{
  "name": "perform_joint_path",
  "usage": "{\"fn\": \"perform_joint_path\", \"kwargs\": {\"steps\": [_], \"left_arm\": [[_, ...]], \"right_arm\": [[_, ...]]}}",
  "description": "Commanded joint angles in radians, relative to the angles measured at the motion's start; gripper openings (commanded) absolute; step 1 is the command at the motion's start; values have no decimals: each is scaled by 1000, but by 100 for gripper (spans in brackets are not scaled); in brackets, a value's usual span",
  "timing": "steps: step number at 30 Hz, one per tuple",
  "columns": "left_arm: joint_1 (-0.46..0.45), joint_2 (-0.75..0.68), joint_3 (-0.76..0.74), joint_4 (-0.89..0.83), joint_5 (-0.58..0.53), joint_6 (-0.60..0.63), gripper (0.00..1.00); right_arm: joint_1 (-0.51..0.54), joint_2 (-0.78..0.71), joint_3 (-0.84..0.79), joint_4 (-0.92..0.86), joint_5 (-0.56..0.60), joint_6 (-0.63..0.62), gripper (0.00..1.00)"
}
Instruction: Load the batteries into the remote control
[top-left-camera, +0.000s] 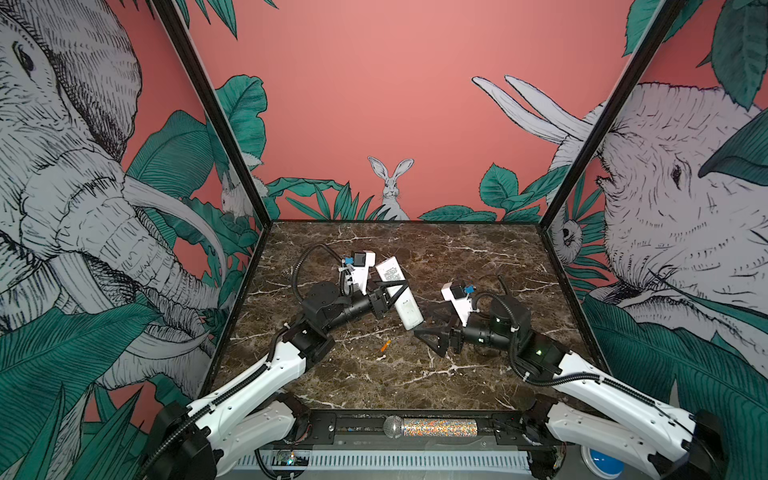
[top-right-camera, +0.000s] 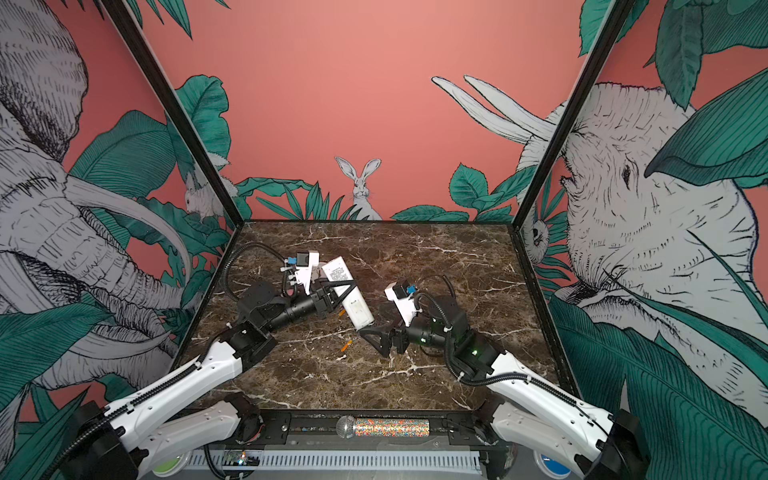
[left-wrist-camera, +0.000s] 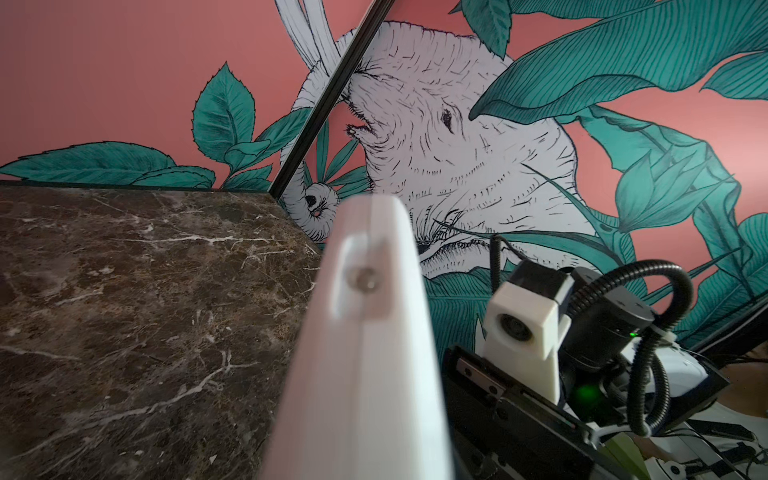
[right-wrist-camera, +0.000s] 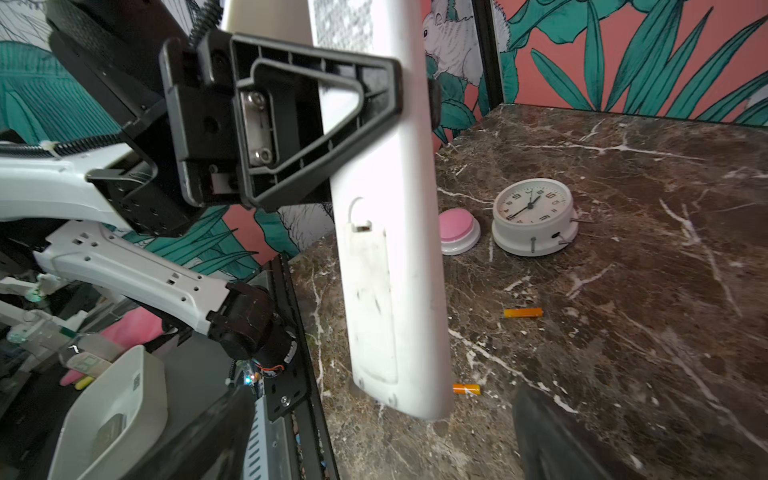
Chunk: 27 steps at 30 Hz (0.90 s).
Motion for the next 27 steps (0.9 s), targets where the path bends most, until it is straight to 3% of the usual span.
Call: {"fn": "perform_joint_path", "kwargs": {"steps": [1,11,22,27], "left_arm": [[3,-27,34,-52,-21,33,0],[4,-51,68,-290,-23,115,0],[29,38,80,-421,49,116,0],[41,47,73,-431,70,110,0]], "right_arm": [[-1,-37,55,-105,69,-107,99],[13,-40,75,-187,144,-245,99],[182,63,137,-269,299,-445,99],[231,77,126,-239,304,-488,99]]}}
